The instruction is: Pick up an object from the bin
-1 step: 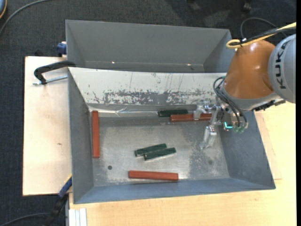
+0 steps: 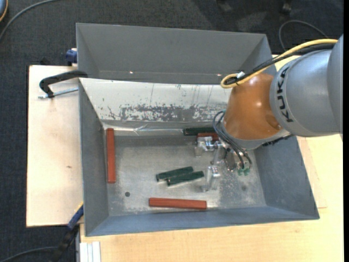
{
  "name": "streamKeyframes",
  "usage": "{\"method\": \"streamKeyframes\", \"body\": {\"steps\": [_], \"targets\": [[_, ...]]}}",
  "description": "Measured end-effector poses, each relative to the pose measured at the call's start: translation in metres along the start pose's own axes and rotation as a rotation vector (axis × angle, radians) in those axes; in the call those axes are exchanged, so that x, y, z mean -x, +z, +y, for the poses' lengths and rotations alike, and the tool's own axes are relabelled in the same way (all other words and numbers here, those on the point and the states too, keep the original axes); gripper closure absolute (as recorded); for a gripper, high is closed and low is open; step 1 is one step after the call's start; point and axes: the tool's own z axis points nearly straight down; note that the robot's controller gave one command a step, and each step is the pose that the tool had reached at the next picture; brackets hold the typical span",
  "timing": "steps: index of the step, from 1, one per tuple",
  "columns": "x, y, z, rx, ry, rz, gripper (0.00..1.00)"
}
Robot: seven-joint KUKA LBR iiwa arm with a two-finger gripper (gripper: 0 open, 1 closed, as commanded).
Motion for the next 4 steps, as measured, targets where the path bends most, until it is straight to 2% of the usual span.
{"method": "streamKeyframes", "body": {"steps": [1,2,3,4], "targets": [[0.002,-0.003,-0.005,-0.004,0.007,-0.007,1.00],[0.002,-0.003,-0.005,-0.004,0.007,-0.007,0.00],[-0.004,-0.008,0.121,0.001,0.018,-0.009,0.00],[0.014,0.006,0.031,-0.008,0.028,-0.010,0.00]]}}
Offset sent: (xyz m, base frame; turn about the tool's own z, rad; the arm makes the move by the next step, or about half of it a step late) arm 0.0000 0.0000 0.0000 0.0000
